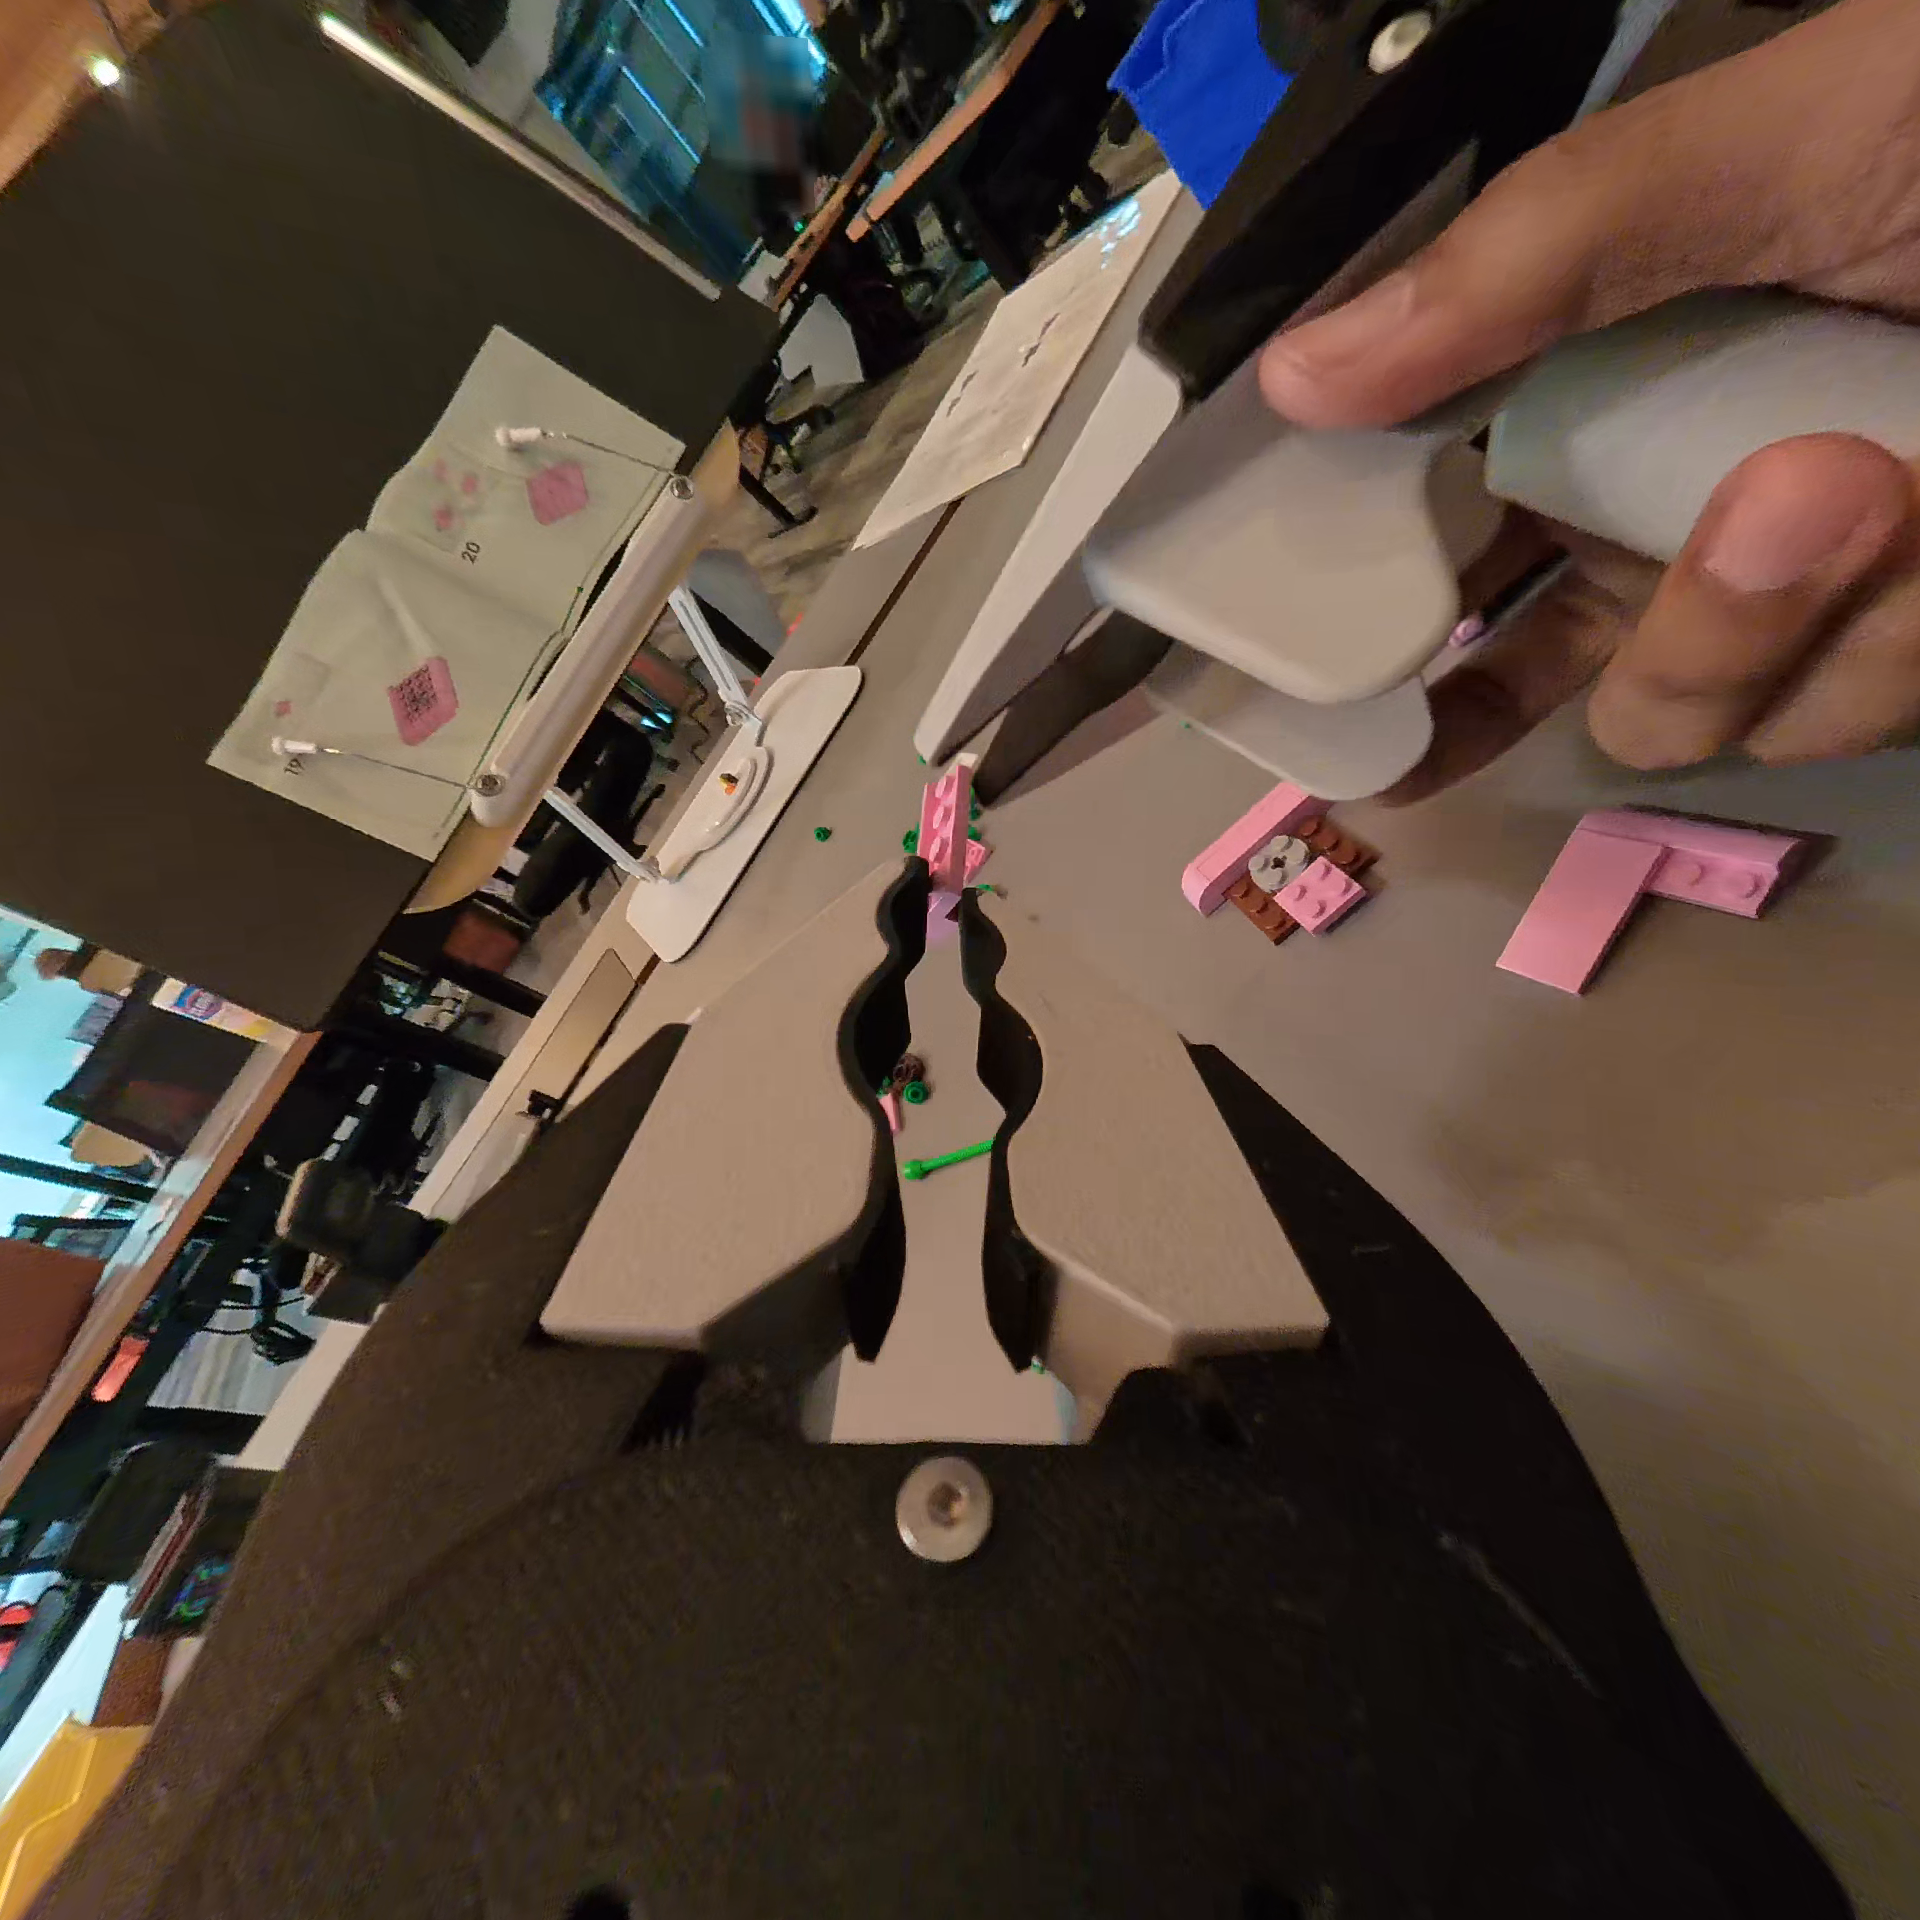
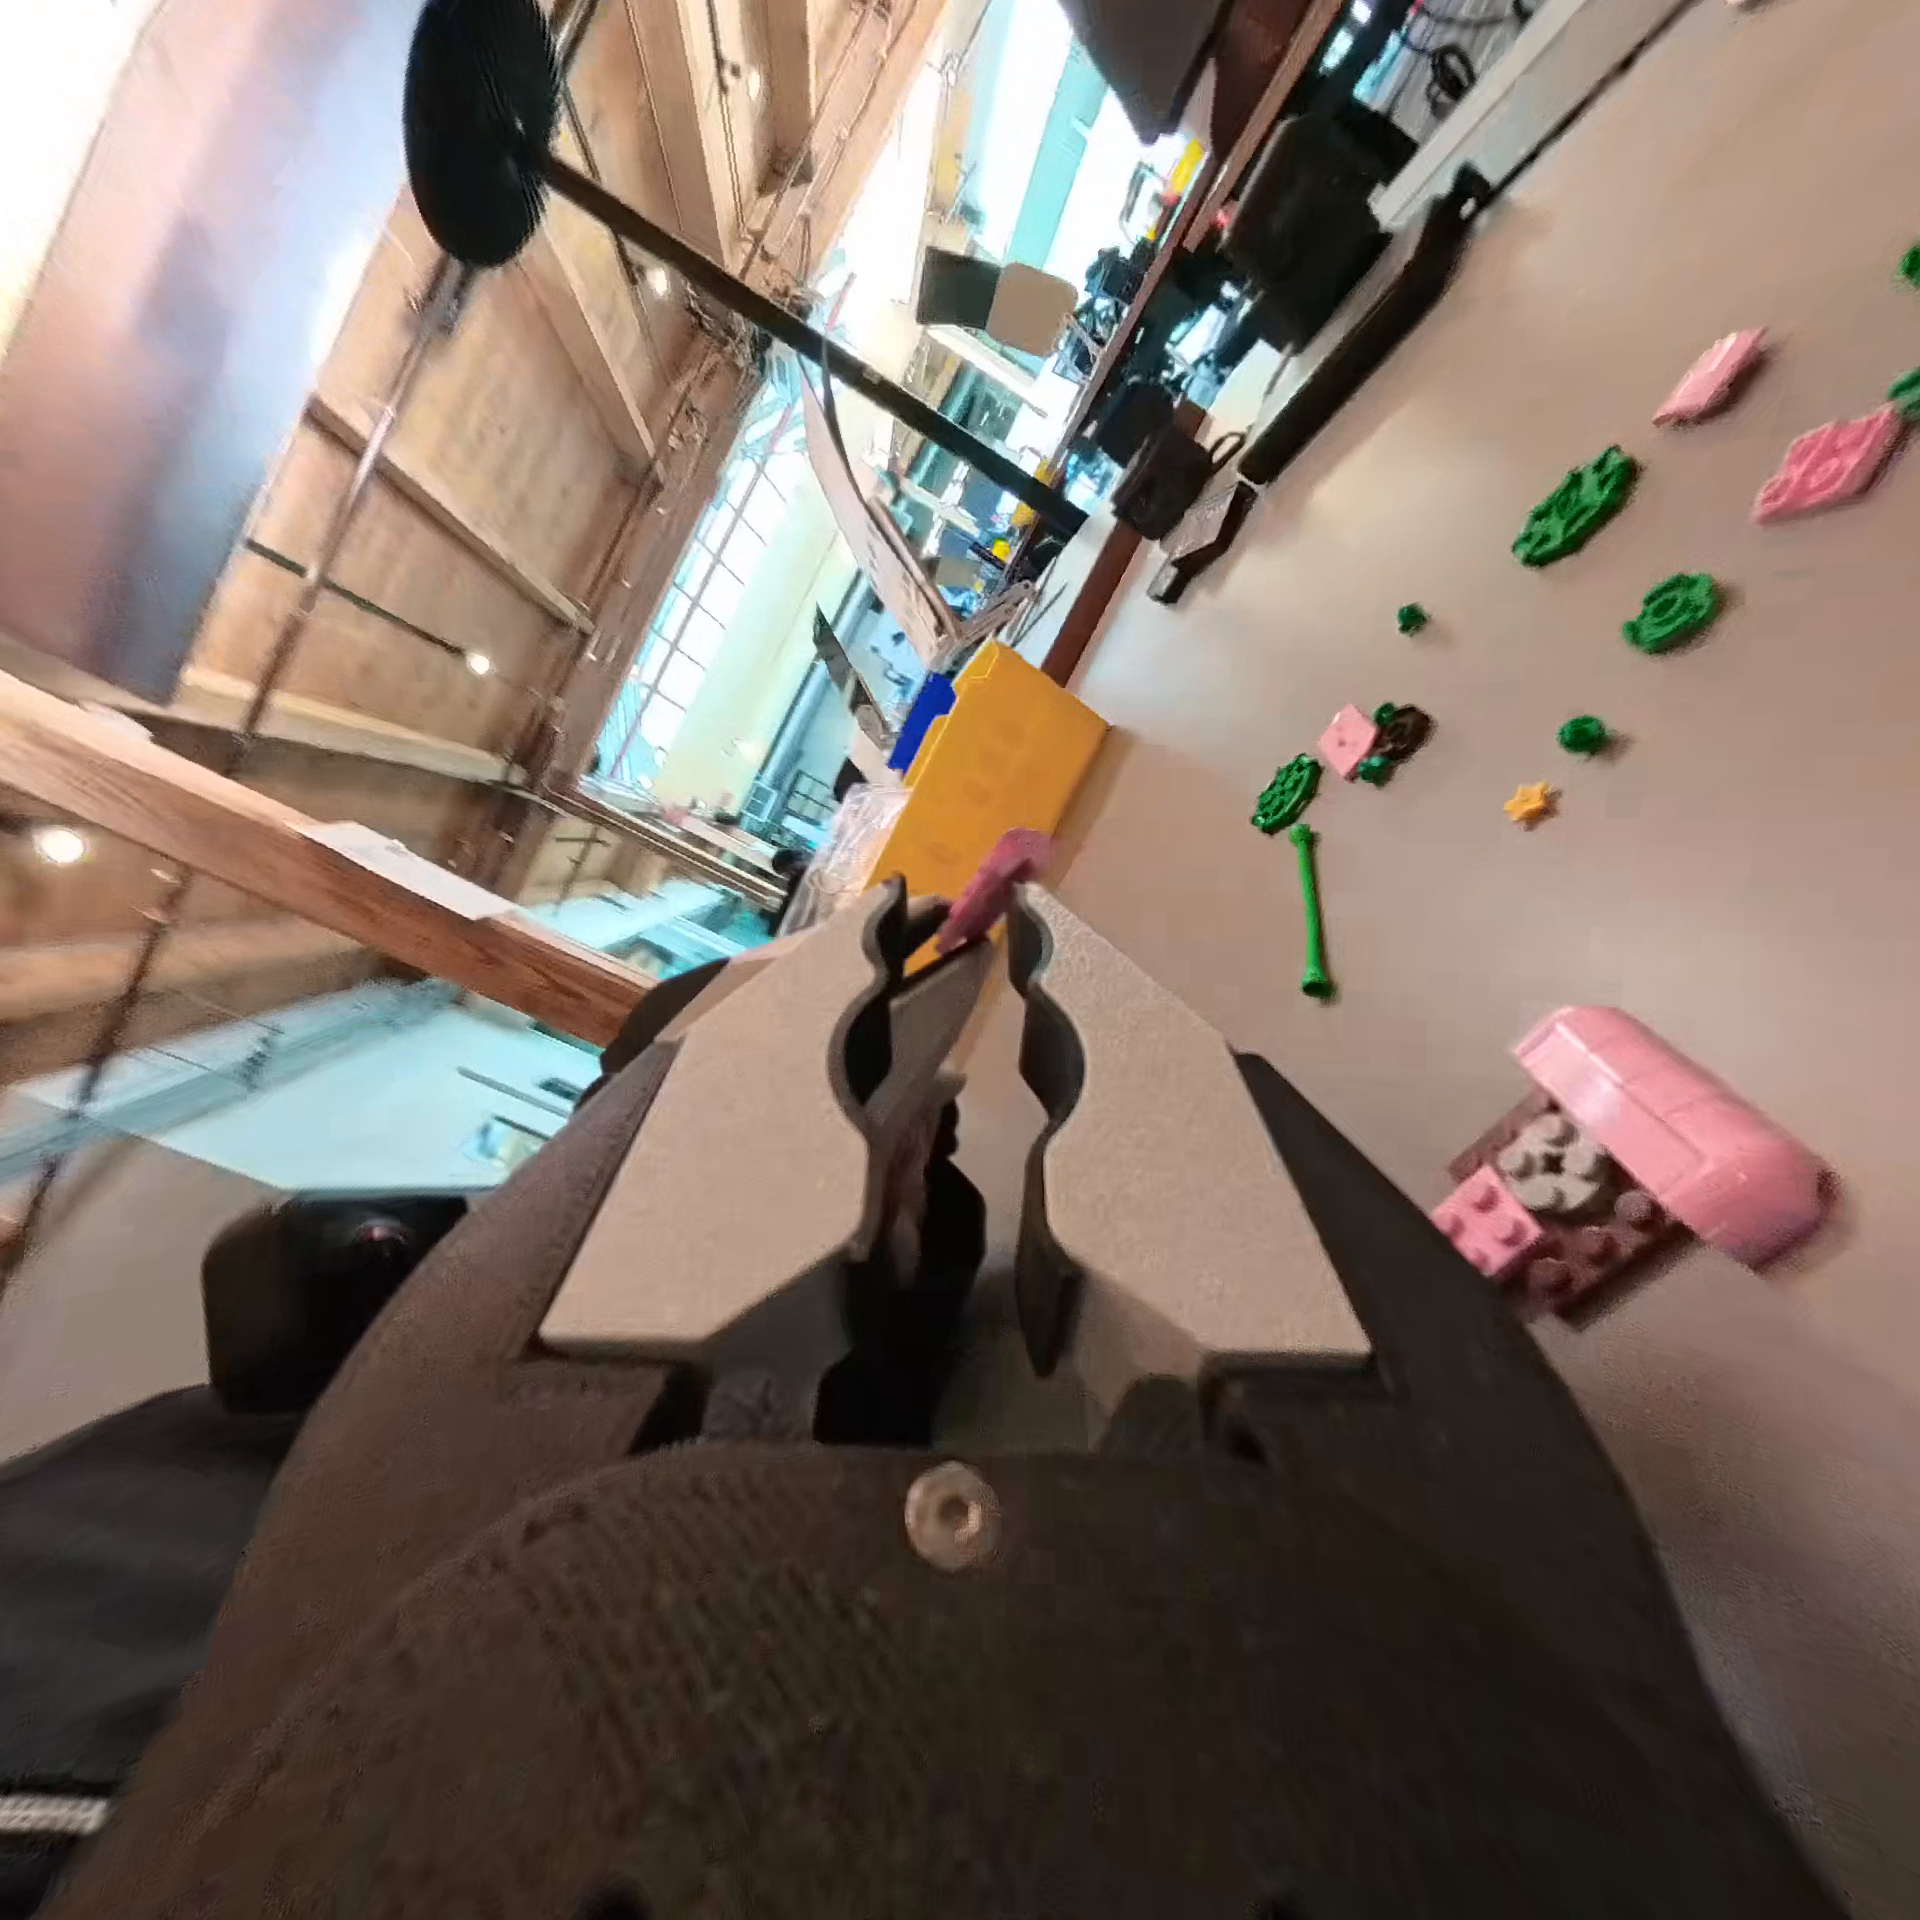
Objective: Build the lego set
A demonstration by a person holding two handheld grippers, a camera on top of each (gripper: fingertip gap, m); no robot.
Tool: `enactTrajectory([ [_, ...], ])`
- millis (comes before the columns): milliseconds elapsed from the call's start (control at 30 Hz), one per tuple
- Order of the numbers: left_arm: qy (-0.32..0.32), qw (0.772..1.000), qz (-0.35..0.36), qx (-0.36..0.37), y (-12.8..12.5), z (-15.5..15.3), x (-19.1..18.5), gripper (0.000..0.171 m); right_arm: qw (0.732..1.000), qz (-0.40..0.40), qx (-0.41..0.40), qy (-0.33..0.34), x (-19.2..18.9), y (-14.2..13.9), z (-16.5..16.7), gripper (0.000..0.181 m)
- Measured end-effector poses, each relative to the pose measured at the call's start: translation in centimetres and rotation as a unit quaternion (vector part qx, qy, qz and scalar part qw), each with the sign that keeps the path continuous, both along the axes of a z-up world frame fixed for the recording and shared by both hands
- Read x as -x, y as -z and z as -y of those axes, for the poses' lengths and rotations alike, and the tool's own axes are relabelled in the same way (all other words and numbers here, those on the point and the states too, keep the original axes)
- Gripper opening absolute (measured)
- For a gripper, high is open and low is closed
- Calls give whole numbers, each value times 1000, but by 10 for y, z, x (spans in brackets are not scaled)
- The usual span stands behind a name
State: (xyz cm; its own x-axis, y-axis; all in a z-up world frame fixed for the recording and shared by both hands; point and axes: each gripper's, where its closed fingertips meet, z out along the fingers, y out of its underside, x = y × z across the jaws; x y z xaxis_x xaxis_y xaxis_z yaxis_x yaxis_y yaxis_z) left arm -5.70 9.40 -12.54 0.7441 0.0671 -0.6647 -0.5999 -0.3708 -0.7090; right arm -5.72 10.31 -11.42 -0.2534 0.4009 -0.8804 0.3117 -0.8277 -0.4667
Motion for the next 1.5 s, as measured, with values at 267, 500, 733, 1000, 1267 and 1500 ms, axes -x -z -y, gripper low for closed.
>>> enactTrajectory([
  [267,30,999,-20,16,5,-3,-17,2,999,0,31,-20,0,7,3,1],
  [500,144,972,181,28,5,2,-36,45,996,11,-51,-76,-13,8,1,0],
  [733,194,956,216,44,8,8,-44,46,981,18,61,-184,-31,9,21,0],
  [1000,196,955,219,48,13,10,-40,27,987,30,-26,-158,-27,16,17,11],
  [1267,163,947,238,140,48,11,-21,28,773,171,-608,-51,-25,80,-49,56],
  [1500,155,934,272,170,57,12,-16,27,756,181,-609,-156,-18,105,-23,50],
])
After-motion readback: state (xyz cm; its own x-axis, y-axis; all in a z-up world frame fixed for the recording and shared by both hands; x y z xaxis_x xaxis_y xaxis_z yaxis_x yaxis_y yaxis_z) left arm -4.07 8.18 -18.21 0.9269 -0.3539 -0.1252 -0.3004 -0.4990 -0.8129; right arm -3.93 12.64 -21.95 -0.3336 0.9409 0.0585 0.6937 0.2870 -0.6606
